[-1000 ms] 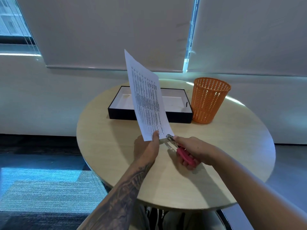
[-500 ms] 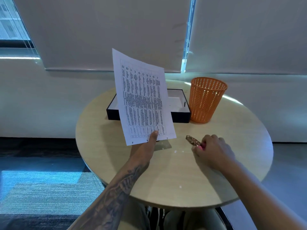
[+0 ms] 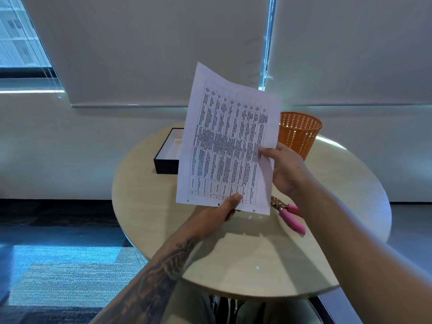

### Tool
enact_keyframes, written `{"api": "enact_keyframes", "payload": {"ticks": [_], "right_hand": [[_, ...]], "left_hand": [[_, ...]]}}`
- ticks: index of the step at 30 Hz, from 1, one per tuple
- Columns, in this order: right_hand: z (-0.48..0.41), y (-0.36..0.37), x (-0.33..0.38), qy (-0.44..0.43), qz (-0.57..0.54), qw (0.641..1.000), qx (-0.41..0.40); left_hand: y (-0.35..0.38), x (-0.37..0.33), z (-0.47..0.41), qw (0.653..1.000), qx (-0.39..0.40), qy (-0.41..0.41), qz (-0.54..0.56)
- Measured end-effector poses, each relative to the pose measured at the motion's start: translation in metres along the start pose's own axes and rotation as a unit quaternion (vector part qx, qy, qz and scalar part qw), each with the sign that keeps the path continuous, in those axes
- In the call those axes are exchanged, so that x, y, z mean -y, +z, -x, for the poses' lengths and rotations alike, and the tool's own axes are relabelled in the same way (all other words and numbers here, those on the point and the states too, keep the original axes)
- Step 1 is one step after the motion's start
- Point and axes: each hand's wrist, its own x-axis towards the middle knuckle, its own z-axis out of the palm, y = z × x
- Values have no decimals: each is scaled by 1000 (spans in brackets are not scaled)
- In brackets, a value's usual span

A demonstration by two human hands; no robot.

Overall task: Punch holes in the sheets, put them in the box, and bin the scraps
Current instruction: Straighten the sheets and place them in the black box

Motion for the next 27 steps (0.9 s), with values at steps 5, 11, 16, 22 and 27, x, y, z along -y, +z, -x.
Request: {"api": "enact_keyframes", "payload": {"ticks": [5, 11, 16, 22, 27], "right_hand": [[-1, -5, 8, -49, 16, 998, -18], [-7, -5, 9, -75, 57, 995, -23], [-17, 9, 7, -97, 100, 990, 1], [-35, 13, 11, -127, 80, 989, 12], [-38, 2, -25, -70, 115, 991, 8]], "left_hand": [[-39, 7, -16, 946, -91, 104, 292], [-106, -10, -51, 922, -182, 111, 323], [-116, -42, -74, 963, -146, 98, 206], [-111, -40, -100, 937, -243, 130, 215], [-82, 6, -101, 940, -234, 103, 225]]}}
